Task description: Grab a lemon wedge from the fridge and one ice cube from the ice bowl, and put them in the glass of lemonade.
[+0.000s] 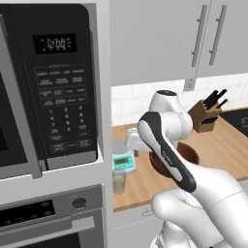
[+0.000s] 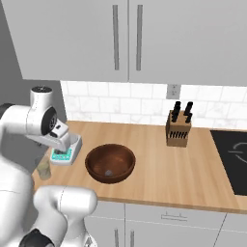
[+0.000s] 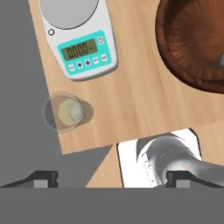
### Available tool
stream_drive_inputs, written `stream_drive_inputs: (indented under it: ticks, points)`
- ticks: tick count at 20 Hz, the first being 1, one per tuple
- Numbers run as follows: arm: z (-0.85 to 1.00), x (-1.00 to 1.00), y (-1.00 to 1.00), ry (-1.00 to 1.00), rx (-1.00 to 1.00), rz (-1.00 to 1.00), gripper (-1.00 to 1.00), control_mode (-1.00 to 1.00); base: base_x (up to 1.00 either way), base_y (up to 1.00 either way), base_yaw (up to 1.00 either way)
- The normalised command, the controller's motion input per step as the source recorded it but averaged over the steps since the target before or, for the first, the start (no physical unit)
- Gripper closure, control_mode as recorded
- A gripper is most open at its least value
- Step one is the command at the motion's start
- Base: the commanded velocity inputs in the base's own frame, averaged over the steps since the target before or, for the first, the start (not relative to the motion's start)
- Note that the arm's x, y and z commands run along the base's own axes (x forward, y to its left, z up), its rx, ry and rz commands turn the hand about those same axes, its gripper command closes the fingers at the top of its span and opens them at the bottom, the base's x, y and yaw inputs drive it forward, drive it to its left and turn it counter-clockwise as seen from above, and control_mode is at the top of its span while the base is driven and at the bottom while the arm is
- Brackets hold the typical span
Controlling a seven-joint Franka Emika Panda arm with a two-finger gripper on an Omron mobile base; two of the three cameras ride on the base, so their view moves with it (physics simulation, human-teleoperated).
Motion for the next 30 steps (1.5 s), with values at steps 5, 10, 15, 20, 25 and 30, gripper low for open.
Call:
stream_drive_inputs:
  ticks: [5, 10, 15, 20, 25, 30]
  points:
    - [0.01, -0.61, -0.81, -0.12, -0.22, 0.03, -1.00, -1.00, 0.00, 0.00, 0.00]
    - [0.03, -0.30, -0.58, -0.55, -0.01, 0.12, -1.00, -1.00, 0.00, 0.00, 0.00]
    - [0.00, -0.20, -0.02, 0.00, 0.01, 0.00, -1.00, 1.00, -0.20, 0.00, 0.00]
    - [0.00, 0.00, 0.00, 0.00, 0.00, 0.00, -1.00, 1.00, -1.00, 0.20, 0.03]
    - [0.00, 0.00, 0.00, 0.00, 0.00, 0.00, -1.00, 1.00, -0.85, 0.96, 0.13]
    - [0.00, 0.00, 0.00, 0.00, 0.00, 0.00, -1.00, 1.00, -0.35, 1.00, 0.07]
